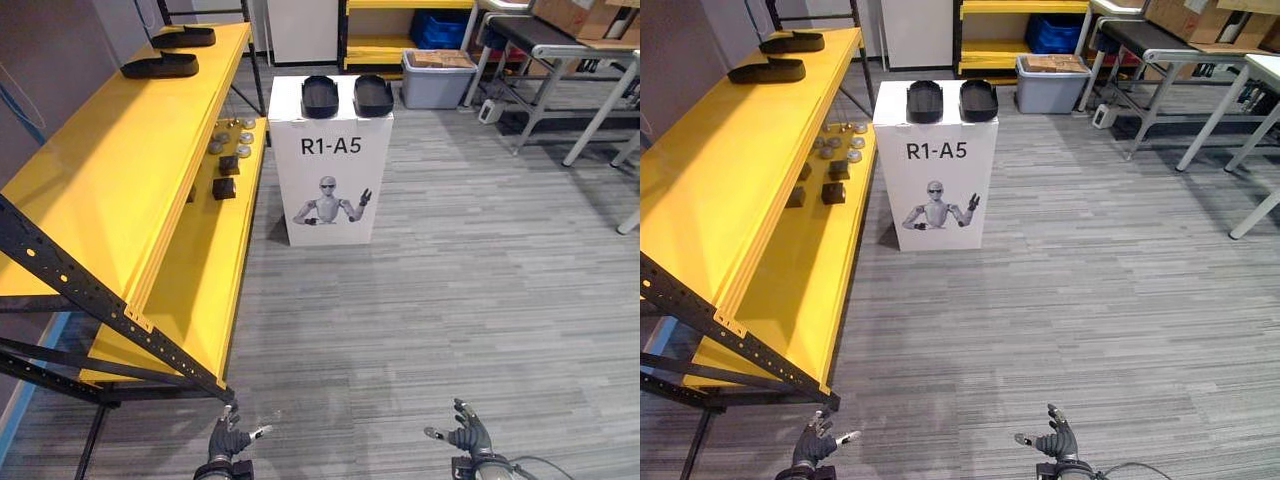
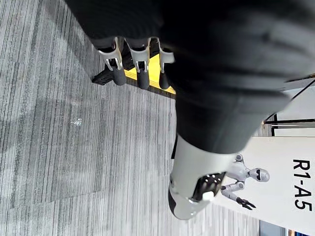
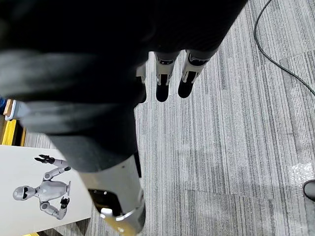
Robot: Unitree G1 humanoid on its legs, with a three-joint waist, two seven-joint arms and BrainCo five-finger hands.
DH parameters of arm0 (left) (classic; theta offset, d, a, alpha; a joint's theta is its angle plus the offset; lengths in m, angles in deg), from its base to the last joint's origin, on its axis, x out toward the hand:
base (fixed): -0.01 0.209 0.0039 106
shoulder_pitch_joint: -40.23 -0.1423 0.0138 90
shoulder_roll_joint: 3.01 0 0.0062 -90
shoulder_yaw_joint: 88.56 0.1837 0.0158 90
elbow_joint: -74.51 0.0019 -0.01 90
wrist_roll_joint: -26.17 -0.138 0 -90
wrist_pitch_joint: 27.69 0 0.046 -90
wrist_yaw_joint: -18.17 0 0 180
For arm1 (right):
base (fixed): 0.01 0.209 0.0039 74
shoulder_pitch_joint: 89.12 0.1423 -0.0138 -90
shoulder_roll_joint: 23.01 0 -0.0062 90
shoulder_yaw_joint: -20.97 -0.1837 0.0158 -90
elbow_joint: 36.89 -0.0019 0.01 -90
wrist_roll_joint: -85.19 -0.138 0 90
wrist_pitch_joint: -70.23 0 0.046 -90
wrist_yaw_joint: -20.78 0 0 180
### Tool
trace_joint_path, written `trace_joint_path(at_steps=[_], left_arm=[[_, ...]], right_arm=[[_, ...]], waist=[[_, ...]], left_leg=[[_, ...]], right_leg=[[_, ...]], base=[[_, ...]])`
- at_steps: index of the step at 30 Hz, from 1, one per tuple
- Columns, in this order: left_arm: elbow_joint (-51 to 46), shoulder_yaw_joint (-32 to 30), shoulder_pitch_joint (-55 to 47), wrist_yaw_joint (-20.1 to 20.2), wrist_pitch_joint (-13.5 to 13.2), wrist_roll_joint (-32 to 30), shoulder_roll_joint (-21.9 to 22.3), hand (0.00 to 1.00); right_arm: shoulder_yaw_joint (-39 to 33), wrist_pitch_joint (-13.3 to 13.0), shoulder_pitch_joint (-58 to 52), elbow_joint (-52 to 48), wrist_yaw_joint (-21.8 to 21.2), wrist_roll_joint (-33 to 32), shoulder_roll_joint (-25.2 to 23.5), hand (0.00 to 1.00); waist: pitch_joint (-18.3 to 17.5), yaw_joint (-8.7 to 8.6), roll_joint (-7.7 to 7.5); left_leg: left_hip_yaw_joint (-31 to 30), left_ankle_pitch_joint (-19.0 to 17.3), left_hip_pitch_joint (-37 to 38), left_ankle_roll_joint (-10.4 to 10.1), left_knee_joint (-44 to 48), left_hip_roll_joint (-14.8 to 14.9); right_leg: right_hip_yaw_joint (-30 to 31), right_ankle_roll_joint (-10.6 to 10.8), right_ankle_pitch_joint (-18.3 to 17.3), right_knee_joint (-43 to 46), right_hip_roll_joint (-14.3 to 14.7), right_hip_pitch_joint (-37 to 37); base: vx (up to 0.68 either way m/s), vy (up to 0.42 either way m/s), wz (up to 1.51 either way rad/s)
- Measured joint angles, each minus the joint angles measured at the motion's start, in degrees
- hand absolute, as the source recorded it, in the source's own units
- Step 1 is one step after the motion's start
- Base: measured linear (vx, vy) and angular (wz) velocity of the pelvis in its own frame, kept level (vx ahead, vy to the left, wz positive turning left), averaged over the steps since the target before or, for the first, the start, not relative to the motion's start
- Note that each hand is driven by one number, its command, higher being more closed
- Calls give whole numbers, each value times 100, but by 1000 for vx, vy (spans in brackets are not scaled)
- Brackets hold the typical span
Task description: Walk over and take plastic housings, then place them on the shelf
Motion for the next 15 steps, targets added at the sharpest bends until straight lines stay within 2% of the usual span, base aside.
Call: trace_joint_path(at_steps=[2,3,4,5,6,7,9,11,13,14,15], left_arm=[[-84,-8,-4,-50,10,4,0,0],[-162,-7,-6,-66,16,4,11,0],[-188,-7,8,-71,20,9,10,0],[-220,-4,-2,-81,22,37,10,0],[-221,0,-22,-93,31,87,3,0],[-223,11,-11,-102,36,107,-9,0],[-225,122,38,-127,86,108,-71,0],[-224,210,55,-159,112,108,-92,0],[-217,222,247,-203,123,113,-95,0],[-215,217,387,-239,121,113,-96,0],[-212,219,506,-277,112,112,-164,0]], right_arm=[[-5,4,55,33,38,-4,0,0],[-12,5,101,34,48,-12,1,0],[-9,13,126,58,54,-39,-2,0],[2,41,125,63,60,-83,-10,0],[6,58,121,62,74,-107,-20,0],[12,68,119,62,95,-114,-30,0],[16,89,74,58,137,-126,-54,0],[22,109,77,58,160,-127,-56,0],[23,110,142,63,164,-127,-27,0],[45,110,212,66,164,-128,-4,0],[120,108,295,65,170,-127,12,0]], waist=[[19,38,20],[35,124,36],[94,142,28],[126,150,46],[132,127,50],[164,120,45],[239,59,-21],[268,-18,-4],[427,-71,55],[509,-111,129],[548,-168,121]], left_leg=[[105,-143,-162,144,161,24],[150,-335,-261,268,326,24],[205,-469,-290,333,476,14],[240,-615,-300,373,624,10],[230,-682,-279,428,670,-2],[210,-730,-230,483,679,-21],[69,-865,-88,541,732,-109],[-110,-960,31,566,738,-73],[-267,-982,239,525,696,131],[-384,-993,391,476,554,358],[-474,-985,524,326,425,528]], right_leg=[[60,-27,-96,212,19,-223],[103,-20,-346,593,10,-444],[107,-4,-546,1053,-20,-620],[51,133,-756,1787,-63,-912],[-104,139,-805,2417,-130,-1185],[-297,137,-807,3060,-233,-1506],[-699,148,-862,4282,-616,-2069],[-921,157,-974,4313,-812,-2356],[-1146,155,-974,3821,-845,-2604],[-1270,57,-872,3194,-733,-2773],[-1278,-10,-553,2402,-616,-2911]], base=[[-62,28,-24],[-71,39,-32],[-89,51,-32],[-63,48,-17],[-13,60,-7],[69,56,9],[166,18,29],[242,-66,42],[347,-163,48],[429,-217,56],[448,-242,55]])
